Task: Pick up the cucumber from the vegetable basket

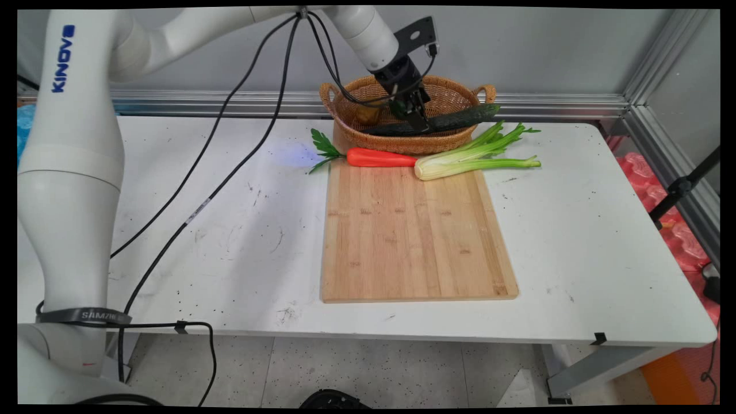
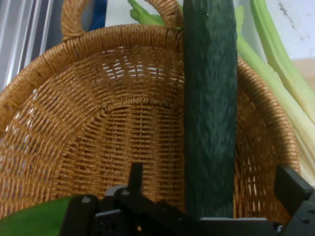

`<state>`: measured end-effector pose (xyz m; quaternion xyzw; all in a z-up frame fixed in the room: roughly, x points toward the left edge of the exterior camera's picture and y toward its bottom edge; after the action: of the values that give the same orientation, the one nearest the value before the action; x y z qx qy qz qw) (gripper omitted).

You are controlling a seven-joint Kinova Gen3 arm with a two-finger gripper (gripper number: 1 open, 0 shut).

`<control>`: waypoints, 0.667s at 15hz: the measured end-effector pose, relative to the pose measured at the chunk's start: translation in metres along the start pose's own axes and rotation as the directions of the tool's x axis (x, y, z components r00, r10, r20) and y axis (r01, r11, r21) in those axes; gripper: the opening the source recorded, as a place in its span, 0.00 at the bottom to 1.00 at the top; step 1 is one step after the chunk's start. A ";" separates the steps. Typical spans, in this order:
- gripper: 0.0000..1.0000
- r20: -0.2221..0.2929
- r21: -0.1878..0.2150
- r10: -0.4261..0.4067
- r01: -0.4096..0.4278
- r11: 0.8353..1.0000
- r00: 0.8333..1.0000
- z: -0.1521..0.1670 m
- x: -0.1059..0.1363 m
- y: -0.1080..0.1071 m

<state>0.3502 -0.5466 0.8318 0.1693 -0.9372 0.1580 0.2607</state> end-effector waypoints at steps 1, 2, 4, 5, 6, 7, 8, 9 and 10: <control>1.00 0.000 -0.001 0.003 -0.003 1.000 1.000 0.003 0.000 0.000; 1.00 -0.001 -0.003 0.007 -0.007 1.000 1.000 0.006 0.000 -0.001; 1.00 -0.002 -0.005 0.013 -0.013 1.000 1.000 0.012 0.000 -0.002; 1.00 -0.002 -0.006 0.015 -0.015 1.000 1.000 0.014 0.000 -0.003; 1.00 -0.002 -0.008 0.018 -0.018 1.000 1.000 0.018 0.000 -0.003; 1.00 -0.003 -0.008 0.021 -0.021 1.000 1.000 0.021 0.000 -0.004; 1.00 -0.003 -0.009 0.024 -0.024 1.000 1.000 0.024 0.000 -0.005; 1.00 -0.004 -0.009 0.026 -0.026 1.000 1.000 0.026 0.000 -0.006; 1.00 -0.005 -0.008 0.028 -0.028 1.000 1.000 0.028 -0.001 -0.006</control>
<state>0.3410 -0.5630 0.8101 0.1547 -0.9395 0.1580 0.2614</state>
